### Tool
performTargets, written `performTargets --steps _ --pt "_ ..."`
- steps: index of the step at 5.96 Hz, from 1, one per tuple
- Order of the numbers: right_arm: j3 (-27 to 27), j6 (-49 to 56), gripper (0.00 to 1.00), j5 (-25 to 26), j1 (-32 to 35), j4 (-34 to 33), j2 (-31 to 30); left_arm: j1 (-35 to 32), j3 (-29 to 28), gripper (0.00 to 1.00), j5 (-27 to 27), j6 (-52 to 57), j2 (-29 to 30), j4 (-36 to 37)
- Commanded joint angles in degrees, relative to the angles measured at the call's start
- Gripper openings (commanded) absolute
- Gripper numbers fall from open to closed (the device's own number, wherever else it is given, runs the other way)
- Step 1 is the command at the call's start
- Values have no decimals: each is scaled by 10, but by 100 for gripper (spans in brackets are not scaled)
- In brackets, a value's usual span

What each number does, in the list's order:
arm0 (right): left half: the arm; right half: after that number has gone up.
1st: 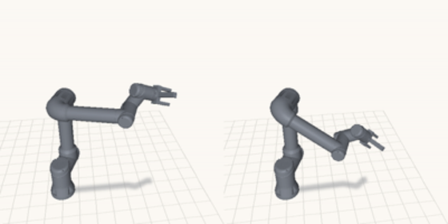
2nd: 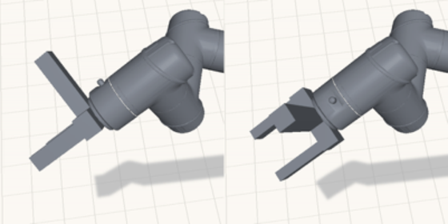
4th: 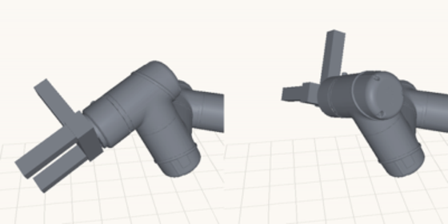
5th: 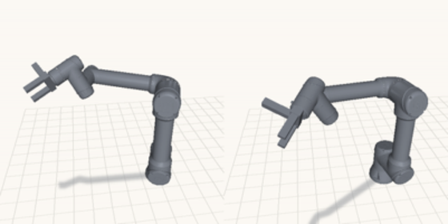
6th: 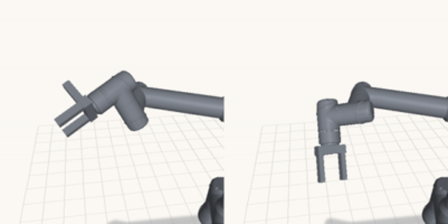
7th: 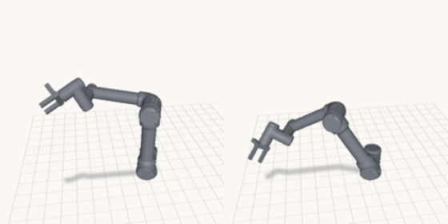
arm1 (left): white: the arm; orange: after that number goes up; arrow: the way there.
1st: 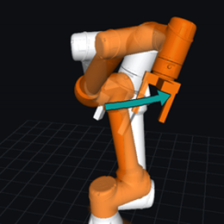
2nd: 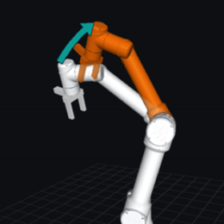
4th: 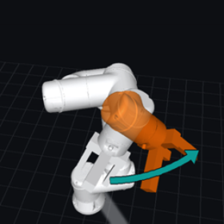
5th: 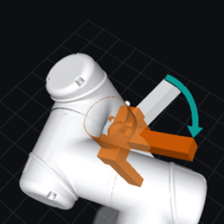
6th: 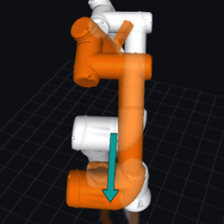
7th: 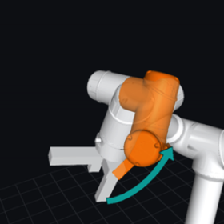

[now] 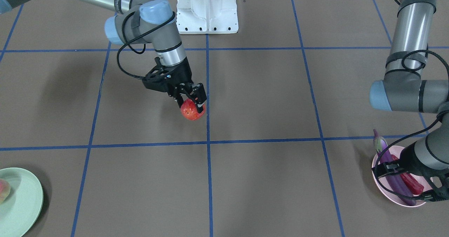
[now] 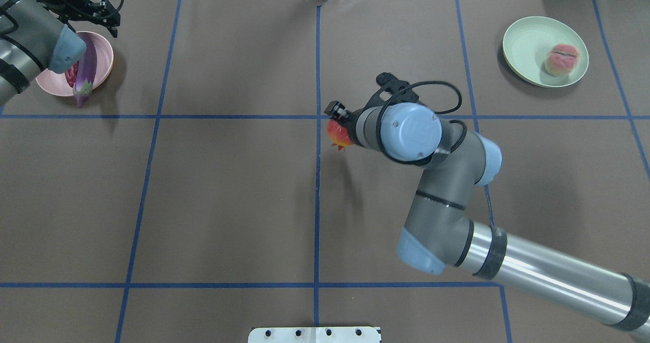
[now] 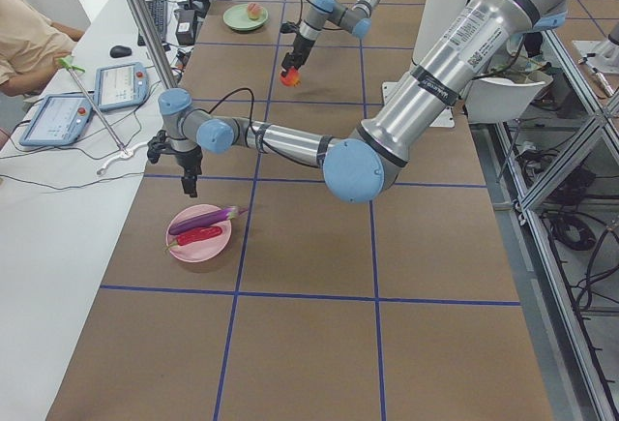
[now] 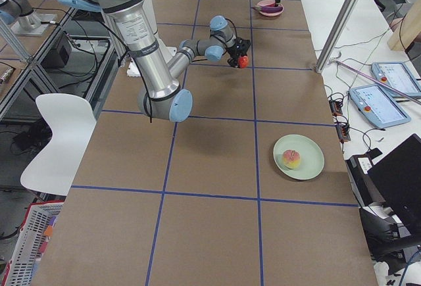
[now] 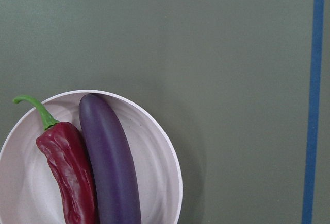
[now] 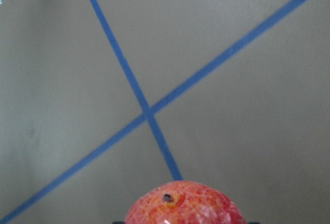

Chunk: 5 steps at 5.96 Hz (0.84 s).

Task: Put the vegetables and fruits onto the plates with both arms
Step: 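Carry the apple with the right gripper and place it on the green plate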

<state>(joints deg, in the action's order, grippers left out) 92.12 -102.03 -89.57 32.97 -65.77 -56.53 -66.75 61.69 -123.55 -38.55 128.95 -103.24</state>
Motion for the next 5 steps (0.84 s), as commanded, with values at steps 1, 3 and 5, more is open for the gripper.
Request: performTargets --steps 1,3,5 --pt "-46 102 0 -44 134 -10 -30 9 25 100 -5 -49 -1 1" --pt "-149 209 0 -45 248 -34 -21 19 37 100 -19 -78 -4 0" --pt "-220 228 0 -39 285 -31 -20 30 39 100 -19 -95 -4 -4"
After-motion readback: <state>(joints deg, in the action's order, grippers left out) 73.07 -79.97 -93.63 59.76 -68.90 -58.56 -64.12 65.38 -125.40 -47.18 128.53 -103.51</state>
